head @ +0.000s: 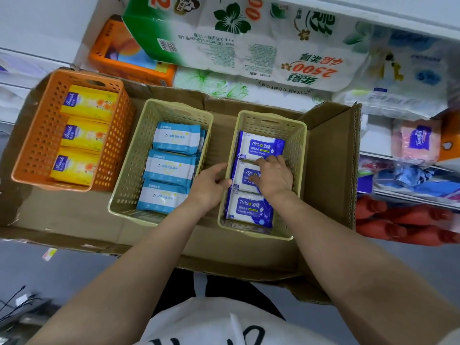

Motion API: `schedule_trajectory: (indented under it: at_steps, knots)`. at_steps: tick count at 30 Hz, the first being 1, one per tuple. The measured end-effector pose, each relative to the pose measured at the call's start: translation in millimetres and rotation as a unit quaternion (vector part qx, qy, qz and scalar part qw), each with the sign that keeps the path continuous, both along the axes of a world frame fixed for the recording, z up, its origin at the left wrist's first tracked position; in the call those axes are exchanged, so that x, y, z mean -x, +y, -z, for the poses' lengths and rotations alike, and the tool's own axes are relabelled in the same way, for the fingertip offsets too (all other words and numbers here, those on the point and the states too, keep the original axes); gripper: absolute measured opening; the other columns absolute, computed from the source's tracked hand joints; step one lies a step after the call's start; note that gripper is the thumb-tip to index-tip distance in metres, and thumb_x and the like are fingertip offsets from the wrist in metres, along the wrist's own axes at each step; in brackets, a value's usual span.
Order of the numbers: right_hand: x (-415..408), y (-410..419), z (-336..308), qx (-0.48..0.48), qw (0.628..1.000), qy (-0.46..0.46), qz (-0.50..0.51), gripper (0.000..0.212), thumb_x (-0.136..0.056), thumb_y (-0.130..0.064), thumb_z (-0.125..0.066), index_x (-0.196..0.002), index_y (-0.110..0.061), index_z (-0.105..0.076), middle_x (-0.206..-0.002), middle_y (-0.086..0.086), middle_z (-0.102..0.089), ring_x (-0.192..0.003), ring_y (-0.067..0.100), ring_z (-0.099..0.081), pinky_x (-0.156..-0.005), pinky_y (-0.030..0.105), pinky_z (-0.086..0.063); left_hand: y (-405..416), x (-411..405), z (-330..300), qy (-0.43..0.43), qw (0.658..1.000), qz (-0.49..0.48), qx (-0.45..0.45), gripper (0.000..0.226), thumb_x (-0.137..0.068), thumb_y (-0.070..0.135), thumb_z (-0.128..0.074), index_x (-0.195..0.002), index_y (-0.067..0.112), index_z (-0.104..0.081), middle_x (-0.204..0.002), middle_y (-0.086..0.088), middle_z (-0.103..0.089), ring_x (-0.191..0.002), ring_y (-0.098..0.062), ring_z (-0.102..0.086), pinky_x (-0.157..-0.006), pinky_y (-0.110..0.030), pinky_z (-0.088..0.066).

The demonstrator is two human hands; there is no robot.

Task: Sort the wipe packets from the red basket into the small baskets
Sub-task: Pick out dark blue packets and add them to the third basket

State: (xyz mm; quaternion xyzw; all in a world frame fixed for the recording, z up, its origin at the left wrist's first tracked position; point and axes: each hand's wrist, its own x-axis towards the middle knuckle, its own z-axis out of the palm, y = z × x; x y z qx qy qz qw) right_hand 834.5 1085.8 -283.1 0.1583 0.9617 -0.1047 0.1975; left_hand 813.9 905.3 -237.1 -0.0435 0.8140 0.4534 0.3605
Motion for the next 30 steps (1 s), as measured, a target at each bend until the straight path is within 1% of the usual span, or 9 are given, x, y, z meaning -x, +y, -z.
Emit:
schedule_trajectory:
  at_steps: [5,9,12,14,17,20,23,26,30]
  knots:
    - [-3.0,-1.9,-9.1,0.002,1.0,-0.007,0.012,0.051,-0.09,-0.045,-0.064,-0.133,-0.019,-0.052,-0.134,0.007,-0.053,-0.13,0.025,-0.041,-0.1,0.042,-0.045,-0.5,1.4,-3.9,0.009,1.0,0.018,0.012,0.054,-0.095,0.022,-0.061,-0.145,0.029,-0.042,-0.138,-0.008,-0.055,-0.125,-0.024,-0.053,-0.096,-0.047,-0.052]
    - [-2.2,-3.1,-31.1,0.012,1.0,-0.014,0.025,0.046,-0.093,-0.043,-0.06,-0.131,-0.017,-0.055,-0.131,0.007,-0.055,-0.128,0.025,-0.043,-0.101,0.043,-0.045,-4.9,0.9,-19.5,0.047,0.998,0.039,0.036,0.057,-0.095,0.024,-0.06,-0.147,0.021,-0.037,-0.137,-0.011,-0.056,-0.124,-0.026,-0.054,-0.097,-0.044,-0.051]
    - [-0.5,-10.1,-57.2,-0.009,1.0,0.002,0.021,0.042,-0.096,-0.041,-0.056,-0.129,-0.016,-0.058,-0.128,0.009,-0.057,-0.126,0.027,-0.044,-0.101,0.042,-0.045,-27.3,4.4,-42.6,0.106,0.992,0.063,0.038,0.053,-0.096,0.029,-0.058,-0.145,0.019,-0.041,-0.125,-0.006,-0.063,-0.114,-0.022,-0.059,-0.097,-0.037,-0.049]
    - [2.6,-23.0,-79.7,-0.013,0.999,0.018,0.026,0.042,-0.098,-0.04,-0.052,-0.132,-0.016,-0.057,-0.133,0.009,-0.056,-0.13,0.028,-0.043,-0.104,0.041,-0.042,-58.1,10.8,-60.8,0.153,0.986,0.063,0.031,0.048,-0.097,0.03,-0.056,-0.141,0.018,-0.046,-0.121,-0.003,-0.064,-0.109,-0.019,-0.06,-0.091,-0.032,-0.048]
    - [9.4,-60.1,-119.8,-0.014,0.998,0.058,0.021,0.041,-0.099,-0.038,-0.051,-0.133,-0.015,-0.056,-0.136,0.01,-0.055,-0.132,0.029,-0.041,-0.108,0.04,-0.036,-130.6,26.7,-85.0,0.245,0.967,0.056,0.05,0.043,-0.096,0.032,-0.057,-0.136,0.018,-0.052,-0.125,-0.005,-0.062,-0.112,-0.02,-0.059,-0.093,-0.032,-0.045]
    - [14.3,-117.6,-162.2,-0.016,0.991,0.132,-0.002,0.039,-0.098,-0.036,-0.053,-0.129,-0.014,-0.059,-0.134,0.012,-0.057,-0.129,0.031,-0.045,-0.109,0.04,-0.036,-228.1,41.6,-107.1,0.36,0.925,0.061,0.106,0.042,-0.094,0.03,-0.058,-0.133,0.014,-0.055,-0.127,-0.011,-0.06,-0.118,-0.029,-0.054,-0.098,-0.04,-0.043]
    - [16.3,-193.8,-203.3,-0.012,0.977,0.208,-0.037,0.04,-0.097,-0.035,-0.056,-0.132,-0.017,-0.059,-0.137,0.007,-0.056,-0.131,0.027,-0.043,-0.107,0.039,-0.035,-335.3,46.0,-135.2,0.446,0.877,0.063,0.166,0.042,-0.09,0.03,-0.058,-0.126,0.009,-0.059,-0.118,-0.017,-0.061,-0.11,-0.039,-0.057,-0.091,-0.047,-0.048]
    - [16.1,-277.2,-233.4,0.016,0.958,0.278,-0.073,0.038,-0.097,-0.033,-0.055,-0.132,-0.017,-0.059,-0.138,0.005,-0.055,-0.132,0.024,-0.041,-0.108,0.04,-0.034,-435.9,42.5,-161.9,0.493,0.838,0.059,0.228,0.05,-0.086,0.037,-0.05,-0.123,0.005,-0.062,-0.122,-0.02,-0.061,-0.114,-0.042,-0.056,-0.093,-0.05,-0.048]
    - [22.1,-378.8,-251.0,0.055,0.941,0.318,-0.106,0.038,-0.096,-0.031,-0.058,-0.132,-0.017,-0.06,-0.139,0.005,-0.055,-0.133,0.025,-0.042,-0.109,0.04,-0.034,-546.9,32.9,-186.2,0.519,0.809,0.04,0.273,0.051,-0.089,0.038,-0.049,-0.125,0.004,-0.061,-0.128,-0.019,-0.059,-0.121,-0.039,-0.053,-0.096,-0.051,-0.047]
